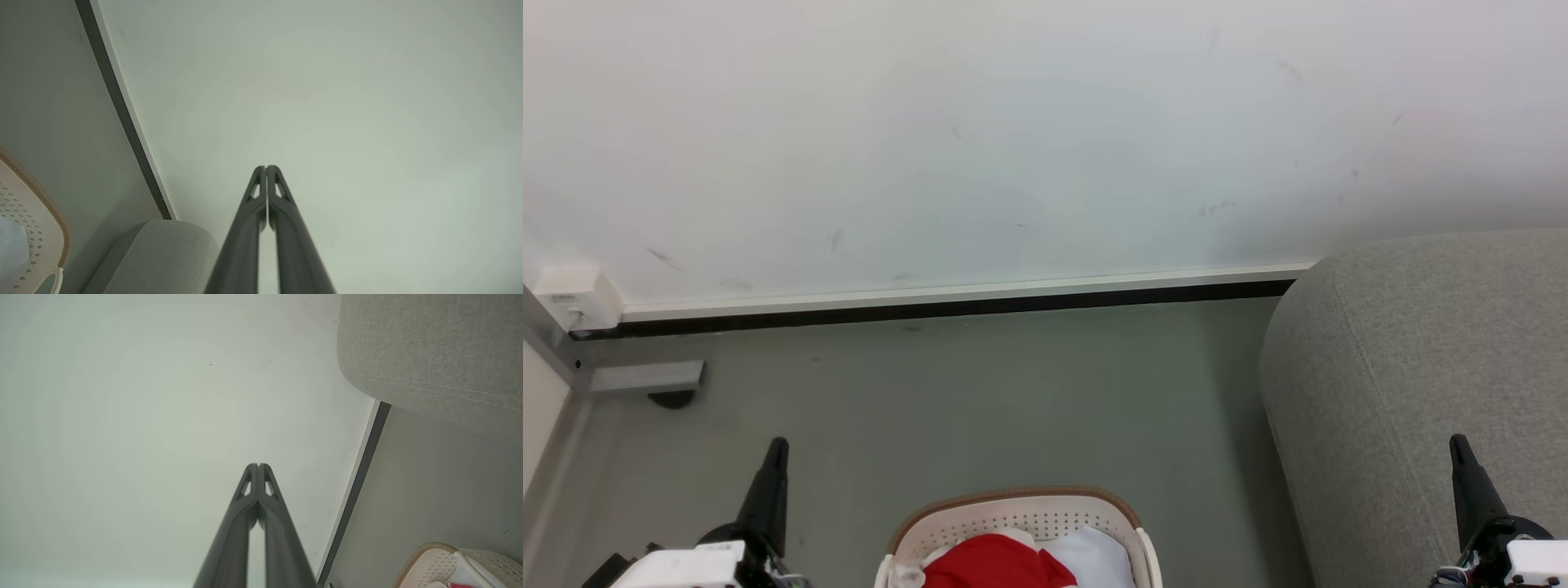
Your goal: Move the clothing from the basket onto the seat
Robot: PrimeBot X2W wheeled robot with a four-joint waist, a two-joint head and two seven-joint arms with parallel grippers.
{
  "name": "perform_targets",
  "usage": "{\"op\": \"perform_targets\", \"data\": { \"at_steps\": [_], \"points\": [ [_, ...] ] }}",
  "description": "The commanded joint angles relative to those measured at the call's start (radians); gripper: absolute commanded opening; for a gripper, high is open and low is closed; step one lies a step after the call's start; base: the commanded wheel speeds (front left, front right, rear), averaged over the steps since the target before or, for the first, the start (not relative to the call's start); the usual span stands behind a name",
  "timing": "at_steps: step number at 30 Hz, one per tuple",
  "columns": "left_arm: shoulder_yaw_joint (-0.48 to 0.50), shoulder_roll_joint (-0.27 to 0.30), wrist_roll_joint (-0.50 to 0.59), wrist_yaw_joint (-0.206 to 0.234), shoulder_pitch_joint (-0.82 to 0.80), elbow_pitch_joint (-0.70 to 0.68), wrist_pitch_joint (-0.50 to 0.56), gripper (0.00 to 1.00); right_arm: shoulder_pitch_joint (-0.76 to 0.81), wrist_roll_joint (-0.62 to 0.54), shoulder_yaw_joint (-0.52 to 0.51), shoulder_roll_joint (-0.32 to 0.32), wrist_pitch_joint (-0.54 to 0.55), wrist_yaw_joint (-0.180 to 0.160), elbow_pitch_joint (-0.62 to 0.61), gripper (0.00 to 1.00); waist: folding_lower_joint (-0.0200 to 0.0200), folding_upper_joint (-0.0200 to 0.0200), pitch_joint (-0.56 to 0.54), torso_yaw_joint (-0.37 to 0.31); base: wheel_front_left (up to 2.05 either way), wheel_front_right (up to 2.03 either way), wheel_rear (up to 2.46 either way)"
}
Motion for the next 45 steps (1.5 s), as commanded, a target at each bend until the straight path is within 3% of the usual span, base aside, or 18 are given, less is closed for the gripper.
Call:
{"op": "perform_targets", "data": {
  "at_steps": [1,27,28,37,45],
  "points": [
    [0.001,0.002,-0.014,0.001,-0.009,-0.004,0.003,0.00,-0.012,0.002,-0.004,-0.006,0.004,-0.002,-0.003,0.00,0.0000,-0.0001,0.000,0.000,0.00,0.00,0.00],
    [0.001,0.002,-0.014,0.001,-0.009,-0.004,0.003,0.00,-0.013,0.002,-0.004,-0.006,0.004,-0.002,-0.003,0.00,0.0000,-0.0001,0.000,0.000,0.00,0.00,0.00],
    [0.000,0.000,0.000,0.000,0.000,0.000,0.000,1.00,0.000,0.000,0.000,0.000,0.000,0.000,0.000,1.00,0.0000,-0.0001,0.000,0.000,0.00,0.00,0.00],
    [-0.026,-0.002,0.029,0.000,0.009,0.013,-0.040,1.00,0.018,-0.033,0.023,0.002,-0.040,0.000,0.001,1.00,0.0000,-0.0001,0.000,0.003,0.00,0.00,0.00],
    [-0.038,-0.001,0.153,0.011,0.012,0.002,-0.078,1.00,0.026,-0.185,0.031,0.001,-0.077,0.000,-0.021,1.00,0.0000,-0.0001,0.002,0.005,0.00,0.00,0.00]
  ]
}}
